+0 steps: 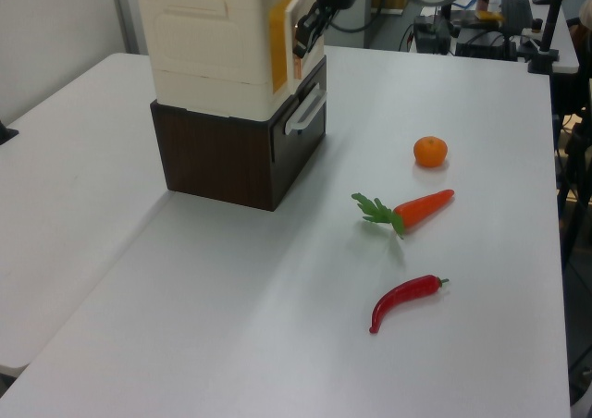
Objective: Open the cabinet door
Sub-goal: 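Pull the door edge outward with the gripper to crack it open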
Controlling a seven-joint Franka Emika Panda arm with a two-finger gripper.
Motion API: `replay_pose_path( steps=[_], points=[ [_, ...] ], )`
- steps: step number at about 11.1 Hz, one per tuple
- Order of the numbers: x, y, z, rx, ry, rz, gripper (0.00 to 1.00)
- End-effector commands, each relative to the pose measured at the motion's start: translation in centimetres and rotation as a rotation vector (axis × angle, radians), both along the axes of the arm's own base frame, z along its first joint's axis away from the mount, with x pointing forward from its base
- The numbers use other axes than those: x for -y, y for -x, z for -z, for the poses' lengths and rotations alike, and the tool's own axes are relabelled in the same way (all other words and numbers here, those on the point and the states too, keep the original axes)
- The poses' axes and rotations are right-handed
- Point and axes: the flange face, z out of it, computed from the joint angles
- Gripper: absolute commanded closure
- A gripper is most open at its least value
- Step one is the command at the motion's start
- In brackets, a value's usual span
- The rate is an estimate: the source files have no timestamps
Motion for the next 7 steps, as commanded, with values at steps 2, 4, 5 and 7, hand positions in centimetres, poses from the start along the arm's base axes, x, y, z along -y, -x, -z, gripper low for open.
replay_pose_path(
  steps=[2,4,5,7],
  points=[
    [2.0,2.5,-3.2,-0.030,0.018,0.036,0.03],
    [2.4,3.3,-5.1,0.002,0.004,0.037,0.00],
    [2.5,3.3,-6.2,0.028,-0.004,0.040,0.00],
    [2.2,2.8,-7.7,0.096,-0.015,0.024,0.00]
  ],
)
